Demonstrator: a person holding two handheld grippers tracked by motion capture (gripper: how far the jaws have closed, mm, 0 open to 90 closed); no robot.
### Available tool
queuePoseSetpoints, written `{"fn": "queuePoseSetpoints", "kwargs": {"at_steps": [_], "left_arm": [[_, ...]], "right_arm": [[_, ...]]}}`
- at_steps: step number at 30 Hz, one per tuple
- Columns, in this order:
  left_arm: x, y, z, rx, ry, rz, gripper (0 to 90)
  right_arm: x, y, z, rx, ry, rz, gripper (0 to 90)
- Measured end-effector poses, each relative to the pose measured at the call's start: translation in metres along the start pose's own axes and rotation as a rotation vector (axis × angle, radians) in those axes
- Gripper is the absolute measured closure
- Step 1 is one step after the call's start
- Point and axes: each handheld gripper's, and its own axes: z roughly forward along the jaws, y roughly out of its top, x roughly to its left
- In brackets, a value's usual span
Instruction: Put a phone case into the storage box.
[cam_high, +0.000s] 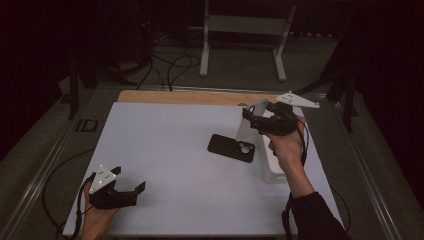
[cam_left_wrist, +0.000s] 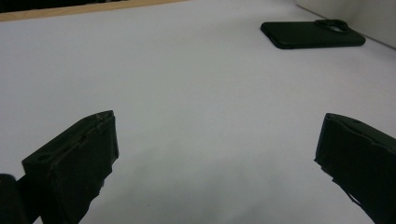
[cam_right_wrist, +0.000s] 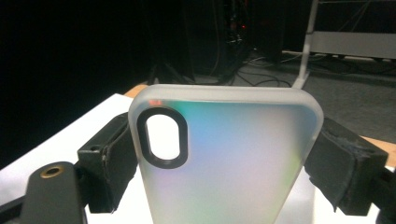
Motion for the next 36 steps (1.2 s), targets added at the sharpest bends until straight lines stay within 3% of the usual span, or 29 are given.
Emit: {"fn": "queuePoseSetpoints", "kwargs": {"at_steps": [4,5,12,27,36], "left_arm": [[0.001,-0.001,0.000,-0.003,0.005,-0.003,0.0],[0.001,-0.001,0.001,-0.002,0.004,0.000,0.0],[0.002,-0.002,0.003,0.004,0.010,0.002,0.0],[0.004,-0.004,0.003,-0.003,0.012,-0.009,0.0],[0.003,-0.004,0.002,-0.017,0.014,-0.009,0.0]], "right_arm": [[-0.004,0.001,0.001,0.001,-0.013,-0.003,16.7],[-0.011,0.002,0.002,0.004,-0.037,-0.004,16.7],[-0.027,0.008,0.005,-0.004,-0.088,0.012,16.7],[-0.047,0.016,0.012,0.000,-0.156,0.012,16.7],[-0.064,0.019,0.020,0.016,-0.221,0.017,16.7]]}}
